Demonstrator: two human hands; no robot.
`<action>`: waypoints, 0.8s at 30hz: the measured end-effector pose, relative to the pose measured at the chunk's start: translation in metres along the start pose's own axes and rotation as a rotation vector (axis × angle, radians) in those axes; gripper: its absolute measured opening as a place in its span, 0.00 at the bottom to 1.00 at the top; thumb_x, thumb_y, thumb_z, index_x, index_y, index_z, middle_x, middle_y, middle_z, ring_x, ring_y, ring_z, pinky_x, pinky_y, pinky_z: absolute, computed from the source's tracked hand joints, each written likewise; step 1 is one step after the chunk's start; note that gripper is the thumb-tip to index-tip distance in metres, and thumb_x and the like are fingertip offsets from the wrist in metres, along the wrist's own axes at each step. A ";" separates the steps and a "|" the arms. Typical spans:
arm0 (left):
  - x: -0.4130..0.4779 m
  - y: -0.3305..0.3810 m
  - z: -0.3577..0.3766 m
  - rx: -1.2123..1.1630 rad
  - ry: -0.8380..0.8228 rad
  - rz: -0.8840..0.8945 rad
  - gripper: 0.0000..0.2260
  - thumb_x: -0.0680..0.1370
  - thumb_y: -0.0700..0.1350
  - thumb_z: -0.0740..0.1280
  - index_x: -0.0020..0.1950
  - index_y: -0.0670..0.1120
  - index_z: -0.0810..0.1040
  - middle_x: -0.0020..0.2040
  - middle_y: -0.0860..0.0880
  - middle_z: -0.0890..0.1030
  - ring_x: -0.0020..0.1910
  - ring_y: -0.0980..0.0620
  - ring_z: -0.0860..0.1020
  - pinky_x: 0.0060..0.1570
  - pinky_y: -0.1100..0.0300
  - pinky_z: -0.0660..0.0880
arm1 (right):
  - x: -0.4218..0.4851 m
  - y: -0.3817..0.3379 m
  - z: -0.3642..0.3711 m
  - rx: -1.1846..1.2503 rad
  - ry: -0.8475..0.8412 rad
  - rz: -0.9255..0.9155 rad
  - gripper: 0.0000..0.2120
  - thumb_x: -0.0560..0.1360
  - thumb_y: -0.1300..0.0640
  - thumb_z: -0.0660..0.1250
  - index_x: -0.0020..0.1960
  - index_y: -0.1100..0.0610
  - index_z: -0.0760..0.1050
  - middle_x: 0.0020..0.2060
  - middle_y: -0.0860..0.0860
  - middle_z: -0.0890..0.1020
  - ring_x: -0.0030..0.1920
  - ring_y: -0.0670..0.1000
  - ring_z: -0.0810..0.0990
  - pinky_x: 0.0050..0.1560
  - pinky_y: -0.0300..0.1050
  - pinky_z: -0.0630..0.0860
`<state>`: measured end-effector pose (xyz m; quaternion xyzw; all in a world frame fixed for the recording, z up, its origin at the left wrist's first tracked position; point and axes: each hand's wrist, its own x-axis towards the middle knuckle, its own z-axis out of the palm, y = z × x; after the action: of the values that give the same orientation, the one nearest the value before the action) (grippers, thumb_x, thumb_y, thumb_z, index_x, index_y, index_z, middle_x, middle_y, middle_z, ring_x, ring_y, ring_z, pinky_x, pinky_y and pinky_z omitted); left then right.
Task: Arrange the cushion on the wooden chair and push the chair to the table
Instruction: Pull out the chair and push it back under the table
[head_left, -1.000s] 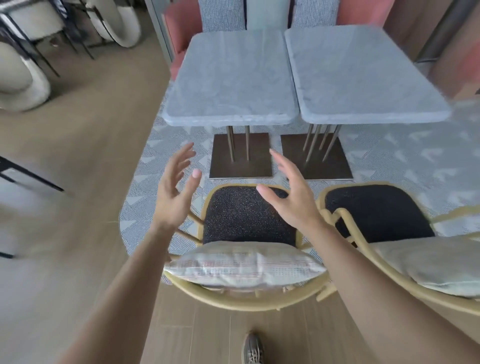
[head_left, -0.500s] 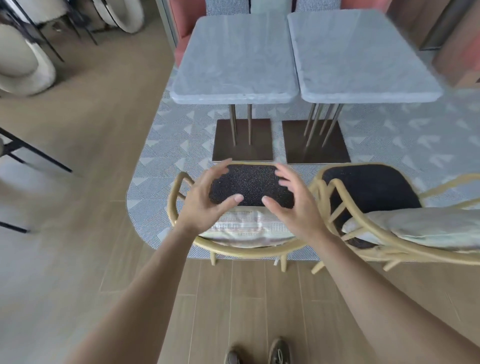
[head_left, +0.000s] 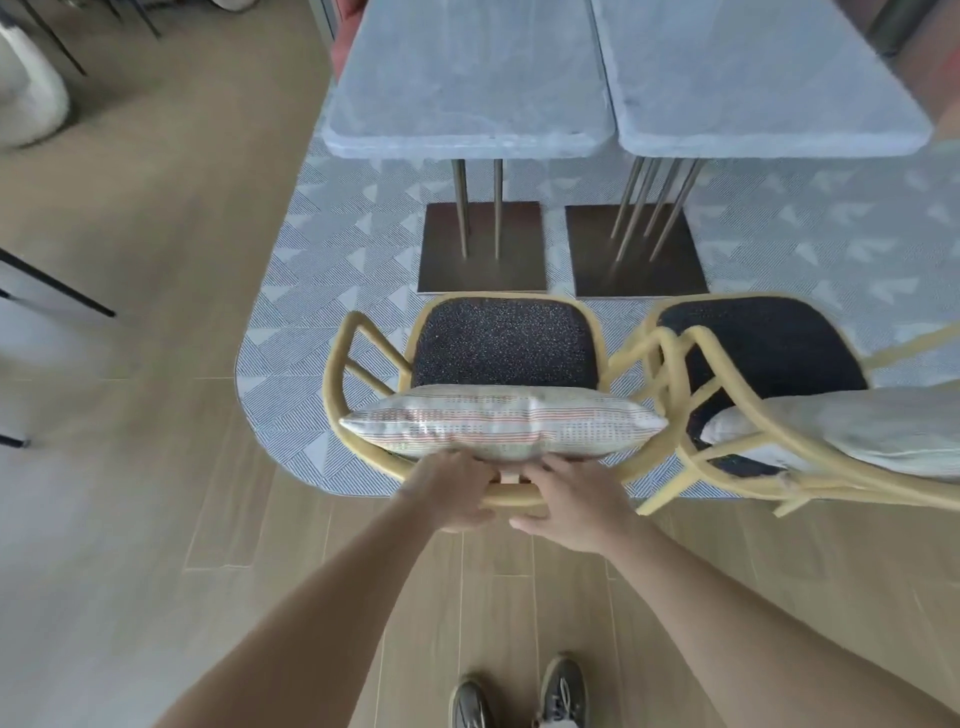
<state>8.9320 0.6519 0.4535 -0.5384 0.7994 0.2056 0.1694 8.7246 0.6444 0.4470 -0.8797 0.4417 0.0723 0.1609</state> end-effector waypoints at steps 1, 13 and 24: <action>0.002 0.000 0.004 0.052 0.008 0.001 0.15 0.80 0.59 0.68 0.62 0.53 0.83 0.56 0.50 0.86 0.57 0.45 0.83 0.57 0.50 0.80 | 0.004 0.000 0.004 -0.053 0.018 -0.017 0.25 0.77 0.30 0.61 0.63 0.47 0.77 0.54 0.46 0.85 0.48 0.52 0.86 0.47 0.50 0.82; 0.043 -0.043 -0.023 0.188 0.090 -0.081 0.14 0.81 0.56 0.65 0.58 0.51 0.84 0.52 0.50 0.87 0.54 0.44 0.84 0.47 0.54 0.69 | 0.082 0.019 -0.009 -0.221 0.016 -0.113 0.13 0.81 0.47 0.64 0.64 0.47 0.76 0.44 0.50 0.88 0.42 0.54 0.87 0.39 0.47 0.74; 0.092 -0.120 -0.054 0.143 0.068 -0.109 0.14 0.81 0.55 0.64 0.60 0.50 0.84 0.52 0.47 0.86 0.53 0.43 0.84 0.53 0.51 0.77 | 0.179 0.026 -0.039 -0.231 0.008 -0.092 0.11 0.79 0.54 0.67 0.60 0.47 0.79 0.40 0.50 0.87 0.38 0.55 0.88 0.35 0.47 0.71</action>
<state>9.0071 0.5111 0.4371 -0.5745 0.7868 0.1201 0.1912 8.8107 0.4819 0.4295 -0.9119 0.3902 0.1118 0.0597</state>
